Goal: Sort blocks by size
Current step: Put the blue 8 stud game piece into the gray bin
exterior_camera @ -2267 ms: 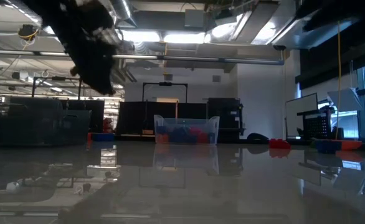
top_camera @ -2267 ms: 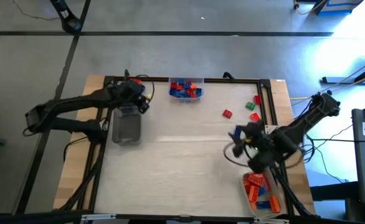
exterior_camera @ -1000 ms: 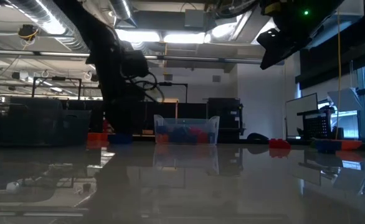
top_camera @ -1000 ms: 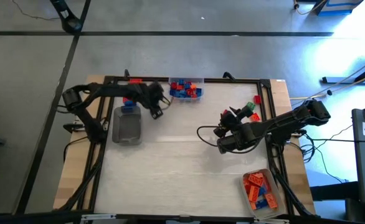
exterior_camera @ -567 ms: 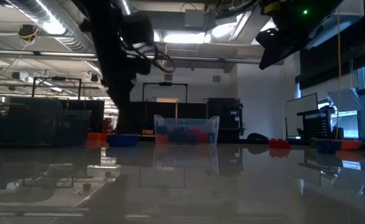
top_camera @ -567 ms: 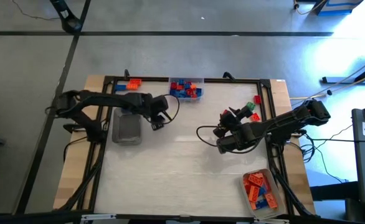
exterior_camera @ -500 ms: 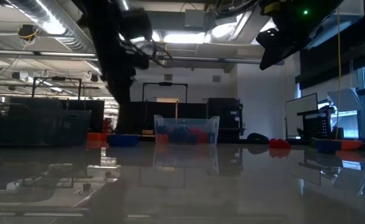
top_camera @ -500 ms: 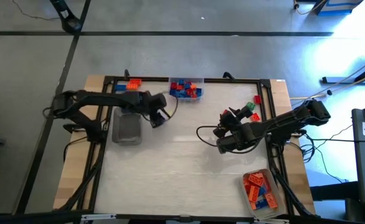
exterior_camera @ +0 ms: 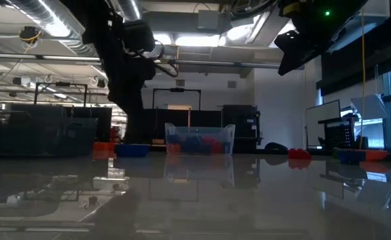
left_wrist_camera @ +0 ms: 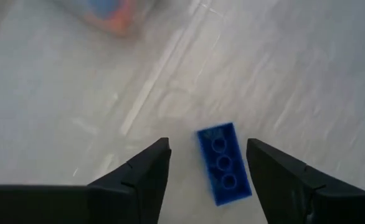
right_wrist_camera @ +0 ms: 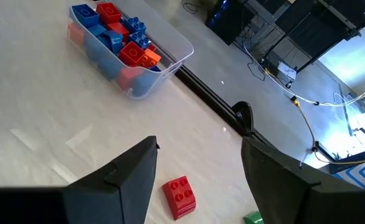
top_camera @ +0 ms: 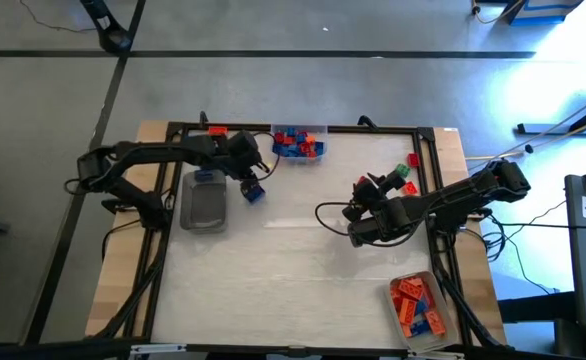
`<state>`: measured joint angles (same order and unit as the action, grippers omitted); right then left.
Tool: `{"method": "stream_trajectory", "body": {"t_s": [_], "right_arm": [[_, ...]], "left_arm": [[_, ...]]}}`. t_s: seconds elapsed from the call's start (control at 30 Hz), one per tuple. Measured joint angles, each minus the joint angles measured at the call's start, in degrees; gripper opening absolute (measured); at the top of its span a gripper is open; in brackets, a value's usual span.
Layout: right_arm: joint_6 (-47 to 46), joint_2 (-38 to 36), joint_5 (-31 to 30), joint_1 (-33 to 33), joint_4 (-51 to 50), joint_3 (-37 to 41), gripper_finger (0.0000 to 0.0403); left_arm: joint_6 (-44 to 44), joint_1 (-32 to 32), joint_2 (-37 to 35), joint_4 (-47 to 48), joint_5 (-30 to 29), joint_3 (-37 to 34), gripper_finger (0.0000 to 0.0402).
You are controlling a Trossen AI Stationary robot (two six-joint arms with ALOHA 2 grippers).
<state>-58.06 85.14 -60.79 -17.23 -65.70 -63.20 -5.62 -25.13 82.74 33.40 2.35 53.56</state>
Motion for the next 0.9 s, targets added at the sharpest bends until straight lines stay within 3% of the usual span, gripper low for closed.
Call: {"method": "stream_trajectory", "body": {"t_s": [0.23,0.6,0.9], "right_arm": [[0.0,0.0,-0.01,0.0,0.18,0.0,0.0232],[0.04,0.0,-0.07,0.0,1.2,0.0,0.0232],[0.07,0.0,-0.05,0.0,1.34,0.02,0.0232]], "left_arm": [[-1.04,3.69,0.7,0.01,-0.66,-1.57,0.0221],[-5.92,10.8,2.15,-2.45,-15.38,-3.63,0.0224],[-8.12,11.82,9.44,-3.67,-14.96,-3.58,0.0224]]}}
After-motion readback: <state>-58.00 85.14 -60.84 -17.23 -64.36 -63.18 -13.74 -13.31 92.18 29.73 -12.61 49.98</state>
